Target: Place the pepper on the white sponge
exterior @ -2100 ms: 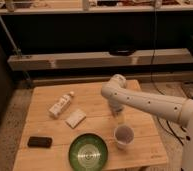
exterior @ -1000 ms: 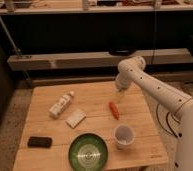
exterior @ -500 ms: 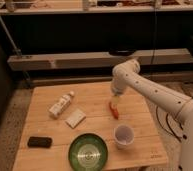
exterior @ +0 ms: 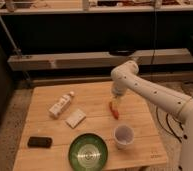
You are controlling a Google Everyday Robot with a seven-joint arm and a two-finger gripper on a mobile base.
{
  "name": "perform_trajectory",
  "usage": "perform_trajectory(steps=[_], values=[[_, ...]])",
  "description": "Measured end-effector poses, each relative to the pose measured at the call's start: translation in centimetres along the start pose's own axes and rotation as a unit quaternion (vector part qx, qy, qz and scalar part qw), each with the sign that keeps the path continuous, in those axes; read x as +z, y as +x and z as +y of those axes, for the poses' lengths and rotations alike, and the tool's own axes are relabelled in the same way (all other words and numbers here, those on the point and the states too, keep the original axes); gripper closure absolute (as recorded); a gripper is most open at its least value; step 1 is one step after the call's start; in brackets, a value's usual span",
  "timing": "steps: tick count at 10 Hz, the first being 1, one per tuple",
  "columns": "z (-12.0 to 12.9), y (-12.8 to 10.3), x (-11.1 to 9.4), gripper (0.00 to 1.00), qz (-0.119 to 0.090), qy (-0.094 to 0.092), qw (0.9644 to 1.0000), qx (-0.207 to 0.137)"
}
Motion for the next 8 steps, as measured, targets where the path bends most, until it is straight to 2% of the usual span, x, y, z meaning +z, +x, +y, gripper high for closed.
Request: perform_trajectory(steps=[1, 3, 5, 7, 8], values=[[0.0, -0.2, 0.1, 0.2, 0.019, 0.013, 0.9982, 0.056], [-0.2, 0.8, 0.4, 0.2, 0.035, 0.031, 0.9878, 0.149], [-0.4, 0.7, 0.5, 0.2, 0.041, 0.04, 0.9813, 0.184], [-0.6, 1.0, 0.5, 0.2, 0.05, 0.049, 0.9686, 0.238], [-0.6, 1.1, 0.4, 0.2, 0.052, 0.053, 0.964, 0.255]])
